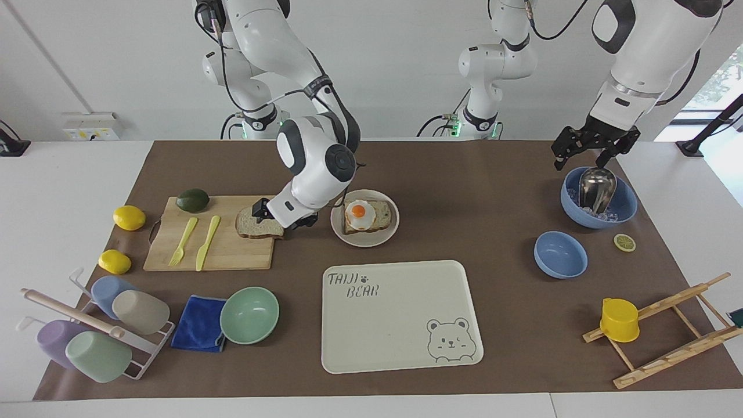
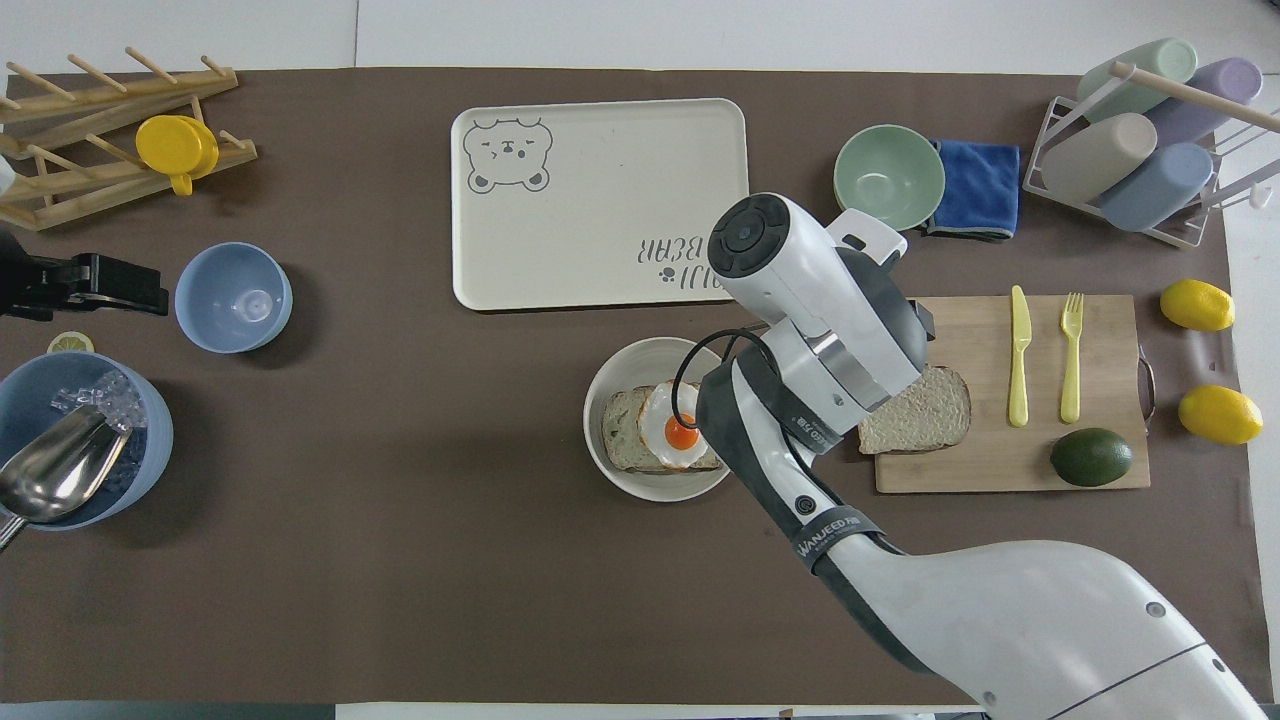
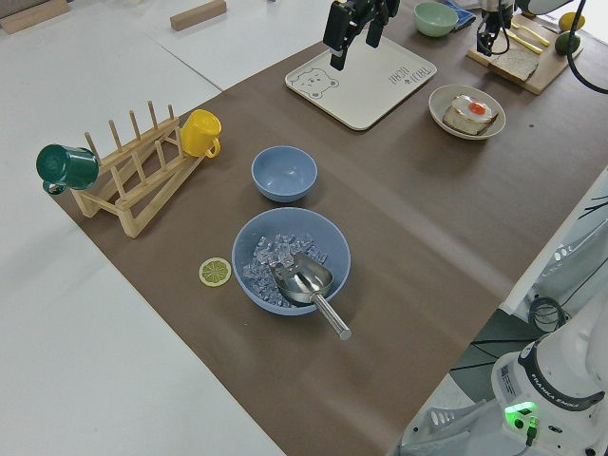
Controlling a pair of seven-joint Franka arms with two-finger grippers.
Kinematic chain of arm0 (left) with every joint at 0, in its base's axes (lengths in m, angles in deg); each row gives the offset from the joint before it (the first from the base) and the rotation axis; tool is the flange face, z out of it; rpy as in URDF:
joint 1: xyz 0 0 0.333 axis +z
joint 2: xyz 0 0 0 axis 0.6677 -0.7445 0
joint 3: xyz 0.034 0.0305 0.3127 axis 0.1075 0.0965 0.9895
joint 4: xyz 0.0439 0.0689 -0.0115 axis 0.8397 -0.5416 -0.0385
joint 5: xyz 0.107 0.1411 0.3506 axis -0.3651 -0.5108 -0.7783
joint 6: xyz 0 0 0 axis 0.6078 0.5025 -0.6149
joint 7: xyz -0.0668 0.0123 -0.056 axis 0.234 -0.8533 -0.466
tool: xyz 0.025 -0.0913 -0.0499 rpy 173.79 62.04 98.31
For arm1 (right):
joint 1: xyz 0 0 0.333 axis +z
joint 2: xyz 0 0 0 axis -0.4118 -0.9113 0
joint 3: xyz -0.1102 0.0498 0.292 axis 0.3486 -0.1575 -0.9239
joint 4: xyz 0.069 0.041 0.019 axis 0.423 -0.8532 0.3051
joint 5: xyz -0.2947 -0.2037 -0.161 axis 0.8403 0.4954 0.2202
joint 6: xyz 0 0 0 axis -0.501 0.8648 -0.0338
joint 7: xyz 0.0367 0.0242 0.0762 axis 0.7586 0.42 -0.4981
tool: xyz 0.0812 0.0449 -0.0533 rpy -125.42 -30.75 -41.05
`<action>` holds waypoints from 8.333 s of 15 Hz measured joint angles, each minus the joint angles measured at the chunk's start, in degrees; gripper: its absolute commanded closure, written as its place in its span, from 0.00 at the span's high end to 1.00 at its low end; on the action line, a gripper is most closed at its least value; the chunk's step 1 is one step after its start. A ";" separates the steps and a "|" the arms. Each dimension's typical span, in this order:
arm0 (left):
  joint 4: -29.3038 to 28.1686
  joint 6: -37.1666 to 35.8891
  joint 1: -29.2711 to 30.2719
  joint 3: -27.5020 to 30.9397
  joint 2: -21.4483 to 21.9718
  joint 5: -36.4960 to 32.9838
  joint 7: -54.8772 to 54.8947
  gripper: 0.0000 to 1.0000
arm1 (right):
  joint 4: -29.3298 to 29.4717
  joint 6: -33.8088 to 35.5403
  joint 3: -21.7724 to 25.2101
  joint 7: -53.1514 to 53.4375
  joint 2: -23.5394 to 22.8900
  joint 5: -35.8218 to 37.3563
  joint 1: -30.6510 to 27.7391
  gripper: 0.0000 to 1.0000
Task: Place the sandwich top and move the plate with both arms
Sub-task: 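Grasp the bread slice with the right gripper and lift it, then carry the bread slice over the plate and lower it onto the egg, then withdraw the right gripper while the left gripper reaches toward the plate, then grasp the white plate rim with the left gripper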
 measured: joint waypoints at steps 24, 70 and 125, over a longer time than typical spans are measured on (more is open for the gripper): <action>0.00 -0.06 -0.50 0.39 0.00 -0.03 0.00 1.00 | -13.39 -6.05 -0.06 1.87 4.12 0.00 0.17 0.70; -6.92 1.61 0.18 0.53 2.86 0.03 -0.03 1.00 | 11.17 -4.40 -13.64 12.76 -3.14 -18.00 2.96 1.00; -31.30 51.38 -32.13 -0.93 -12.66 18.53 -18.04 0.37 | 9.80 15.01 1.07 -34.16 22.84 -23.57 -30.24 1.00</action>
